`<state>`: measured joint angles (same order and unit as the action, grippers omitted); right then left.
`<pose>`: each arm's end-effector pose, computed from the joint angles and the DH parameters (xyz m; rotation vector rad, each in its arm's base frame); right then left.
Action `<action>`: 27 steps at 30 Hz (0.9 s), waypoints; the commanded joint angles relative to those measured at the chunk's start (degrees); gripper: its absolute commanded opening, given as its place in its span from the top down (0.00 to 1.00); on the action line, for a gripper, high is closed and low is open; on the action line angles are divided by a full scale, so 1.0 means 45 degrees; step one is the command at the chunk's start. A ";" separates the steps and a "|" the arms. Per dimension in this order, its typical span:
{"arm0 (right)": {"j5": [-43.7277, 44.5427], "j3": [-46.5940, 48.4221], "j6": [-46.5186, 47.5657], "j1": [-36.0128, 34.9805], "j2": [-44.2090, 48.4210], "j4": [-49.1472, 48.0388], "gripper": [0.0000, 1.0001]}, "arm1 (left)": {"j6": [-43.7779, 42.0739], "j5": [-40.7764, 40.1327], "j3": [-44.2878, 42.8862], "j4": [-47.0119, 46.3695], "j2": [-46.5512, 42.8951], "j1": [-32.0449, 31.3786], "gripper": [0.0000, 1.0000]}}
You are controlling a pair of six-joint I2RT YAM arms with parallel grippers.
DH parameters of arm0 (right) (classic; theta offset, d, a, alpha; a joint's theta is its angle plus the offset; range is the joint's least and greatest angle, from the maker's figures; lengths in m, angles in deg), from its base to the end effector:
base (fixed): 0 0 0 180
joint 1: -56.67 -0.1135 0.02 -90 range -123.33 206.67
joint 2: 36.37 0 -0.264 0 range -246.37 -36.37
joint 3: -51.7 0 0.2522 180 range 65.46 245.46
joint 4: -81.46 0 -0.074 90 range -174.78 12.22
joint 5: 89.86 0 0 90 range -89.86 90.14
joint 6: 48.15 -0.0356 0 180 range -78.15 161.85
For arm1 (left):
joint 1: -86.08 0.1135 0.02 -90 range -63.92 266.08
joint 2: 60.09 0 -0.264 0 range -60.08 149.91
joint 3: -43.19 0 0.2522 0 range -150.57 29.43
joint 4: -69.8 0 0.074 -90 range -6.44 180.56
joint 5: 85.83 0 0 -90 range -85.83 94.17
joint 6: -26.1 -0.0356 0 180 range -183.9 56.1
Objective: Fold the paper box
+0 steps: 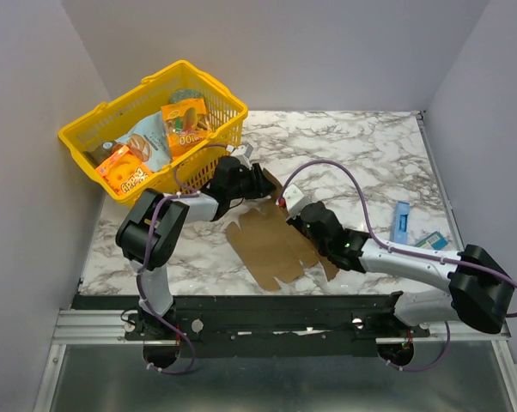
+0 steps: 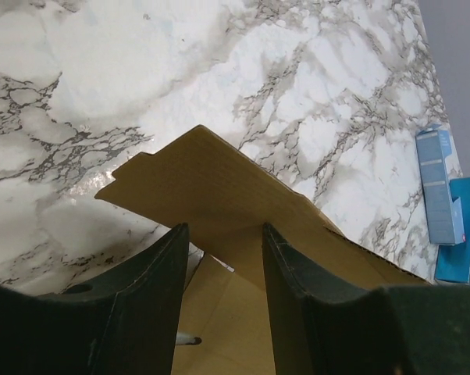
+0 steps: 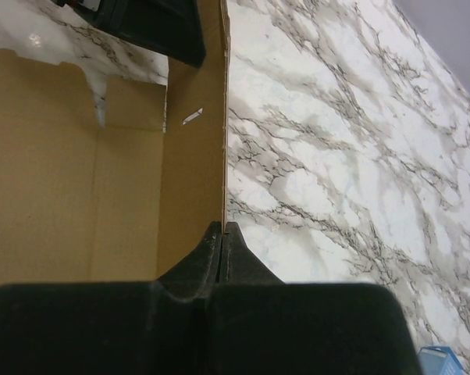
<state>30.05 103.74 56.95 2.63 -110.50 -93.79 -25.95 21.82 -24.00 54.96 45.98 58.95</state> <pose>0.1759 0.2122 0.2253 -0.8419 1.7855 -0.0914 0.3404 -0.1865 0.1649 0.0127 2.1232 -1.0138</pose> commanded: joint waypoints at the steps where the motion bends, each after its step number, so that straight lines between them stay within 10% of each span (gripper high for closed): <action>1: -0.0397 -0.0070 0.0084 -0.0061 0.0087 -0.0263 0.99 | -0.0212 0.0062 -0.0568 0.0163 0.0376 0.0073 0.49; 27: 0.1244 0.0907 -0.0463 -0.0042 -0.1633 0.0793 0.99 | -0.1715 0.0803 0.1349 0.0047 -0.3666 0.0093 0.32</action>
<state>33.96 106.48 55.37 2.63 -117.23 -91.54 -30.10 23.50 -15.58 57.52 33.58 59.08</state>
